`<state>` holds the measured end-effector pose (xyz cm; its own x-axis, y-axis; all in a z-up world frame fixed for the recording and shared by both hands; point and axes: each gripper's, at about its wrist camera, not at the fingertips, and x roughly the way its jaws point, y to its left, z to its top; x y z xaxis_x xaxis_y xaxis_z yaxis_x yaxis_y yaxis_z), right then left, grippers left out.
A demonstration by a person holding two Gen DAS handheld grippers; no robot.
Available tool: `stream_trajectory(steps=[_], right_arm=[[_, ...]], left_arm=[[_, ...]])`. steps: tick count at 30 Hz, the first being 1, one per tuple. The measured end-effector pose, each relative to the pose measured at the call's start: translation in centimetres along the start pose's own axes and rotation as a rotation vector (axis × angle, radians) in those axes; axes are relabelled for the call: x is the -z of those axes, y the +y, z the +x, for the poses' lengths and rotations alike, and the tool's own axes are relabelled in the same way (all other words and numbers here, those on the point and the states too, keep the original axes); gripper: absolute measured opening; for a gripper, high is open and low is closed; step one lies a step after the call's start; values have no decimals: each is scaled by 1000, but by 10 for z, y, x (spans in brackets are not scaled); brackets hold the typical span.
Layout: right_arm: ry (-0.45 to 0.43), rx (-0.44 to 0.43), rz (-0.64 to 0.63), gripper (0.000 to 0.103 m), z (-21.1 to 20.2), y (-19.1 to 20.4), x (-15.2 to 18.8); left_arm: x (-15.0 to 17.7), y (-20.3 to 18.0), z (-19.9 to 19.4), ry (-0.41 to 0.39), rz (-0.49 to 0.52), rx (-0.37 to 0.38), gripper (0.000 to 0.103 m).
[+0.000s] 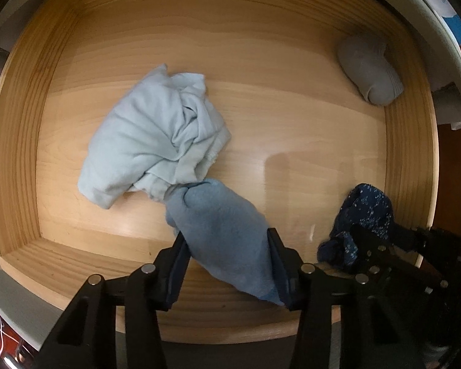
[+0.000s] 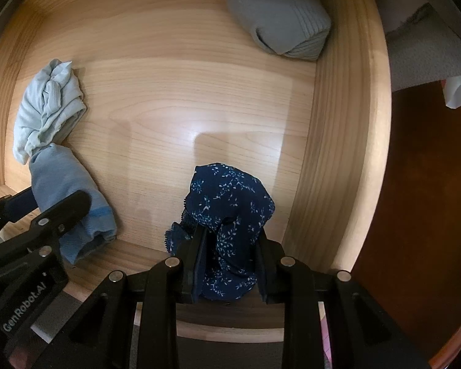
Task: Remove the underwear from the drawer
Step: 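Lift the pale blue sock out of the drawer with the left tool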
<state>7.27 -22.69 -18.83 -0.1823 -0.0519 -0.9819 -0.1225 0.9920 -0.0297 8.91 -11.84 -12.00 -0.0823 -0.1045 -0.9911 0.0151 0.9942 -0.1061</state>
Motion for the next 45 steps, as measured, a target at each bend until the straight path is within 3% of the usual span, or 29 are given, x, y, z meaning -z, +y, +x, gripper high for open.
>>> stream_trajectory(steps=[8, 23, 30, 36, 45], right_arm=[[4, 6, 11, 25, 2, 2, -1], [15, 13, 30, 25, 5, 4, -7], [17, 17, 34, 25, 6, 5, -8], [17, 18, 36, 25, 7, 6, -8], [18, 18, 39, 25, 10, 7, -9]], left_arm=[[4, 31, -11, -17, 43, -66, 47], [9, 79, -26, -32, 88, -125, 45], [20, 97, -33, -64, 121, -113, 44], [27, 101, -51, -104, 143, -119, 43], [36, 92, -89, -242, 173, -167, 43]])
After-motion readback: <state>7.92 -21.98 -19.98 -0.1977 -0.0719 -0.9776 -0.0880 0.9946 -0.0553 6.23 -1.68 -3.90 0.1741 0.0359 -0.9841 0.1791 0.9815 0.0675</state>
